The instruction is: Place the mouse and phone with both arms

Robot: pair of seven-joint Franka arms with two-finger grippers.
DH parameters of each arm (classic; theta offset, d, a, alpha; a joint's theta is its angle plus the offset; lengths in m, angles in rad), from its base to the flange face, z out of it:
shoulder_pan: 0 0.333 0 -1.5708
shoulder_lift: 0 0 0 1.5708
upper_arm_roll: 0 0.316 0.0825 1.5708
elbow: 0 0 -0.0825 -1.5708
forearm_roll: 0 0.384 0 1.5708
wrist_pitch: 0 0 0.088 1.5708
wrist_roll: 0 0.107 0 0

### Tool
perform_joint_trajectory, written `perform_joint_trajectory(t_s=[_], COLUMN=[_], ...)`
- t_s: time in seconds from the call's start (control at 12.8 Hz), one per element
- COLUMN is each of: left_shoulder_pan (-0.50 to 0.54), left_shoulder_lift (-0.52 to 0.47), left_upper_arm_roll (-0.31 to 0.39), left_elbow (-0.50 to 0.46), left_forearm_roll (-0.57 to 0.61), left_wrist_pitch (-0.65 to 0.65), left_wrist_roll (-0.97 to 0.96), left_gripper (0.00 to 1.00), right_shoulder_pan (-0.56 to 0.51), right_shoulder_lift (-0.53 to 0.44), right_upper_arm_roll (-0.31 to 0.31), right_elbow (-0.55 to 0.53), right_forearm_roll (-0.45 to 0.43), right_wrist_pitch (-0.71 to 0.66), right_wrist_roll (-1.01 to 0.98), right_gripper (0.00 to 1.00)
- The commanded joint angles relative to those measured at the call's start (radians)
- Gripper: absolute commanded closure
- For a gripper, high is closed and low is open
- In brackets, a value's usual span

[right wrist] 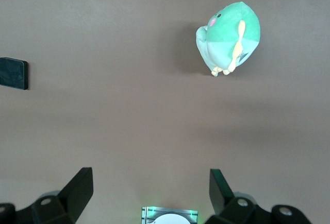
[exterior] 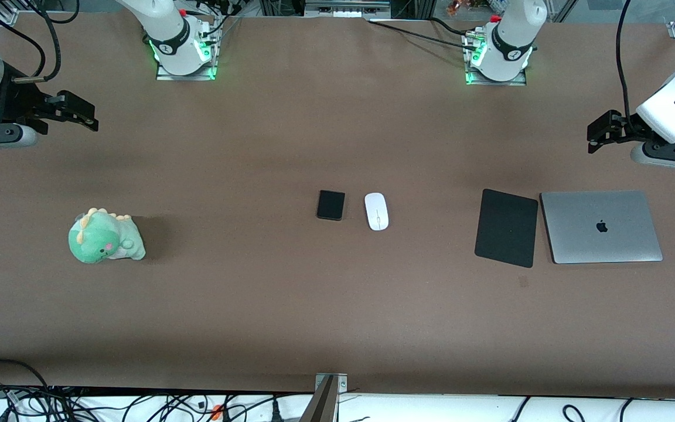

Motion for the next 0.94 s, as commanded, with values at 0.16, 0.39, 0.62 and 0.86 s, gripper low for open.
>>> perform_joint_trajectory(t_s=[0.16,0.39,0.62,0.86], left_shoulder_pan=[-0.001,0.003,0.006,0.001], left_shoulder_lift=[0.016,0.019,0.030,0.031], left_upper_arm_roll=[-0.003,-0.003,-0.003,-0.003], left_elbow=[0.037,0.048,0.060,0.060], left_forearm_roll=[0.004,0.001,-0.009,-0.009], left_wrist_pitch=[-0.025,-0.023,-0.025,-0.025], left_wrist_roll=[-0.008,-0.008,-0.010,-0.011], left_gripper=[0.00,0.00,0.00,0.00], right_shoulder_pan=[-0.002,-0.001,-0.001,-0.001], right_shoulder_lift=[-0.010,-0.010,-0.010,-0.017], right_upper_arm_roll=[0.005,0.014,0.013,0.007], right_elbow=[0.013,0.012,0.012,0.012], right_forearm_roll=[-0.008,-0.010,-0.011,-0.013], right_wrist_pitch=[-0.020,-0.016,-0.019,-0.020], right_wrist_roll=[-0.018,-0.018,-0.018,-0.018], right_gripper=[0.00,0.00,0.00,0.00])
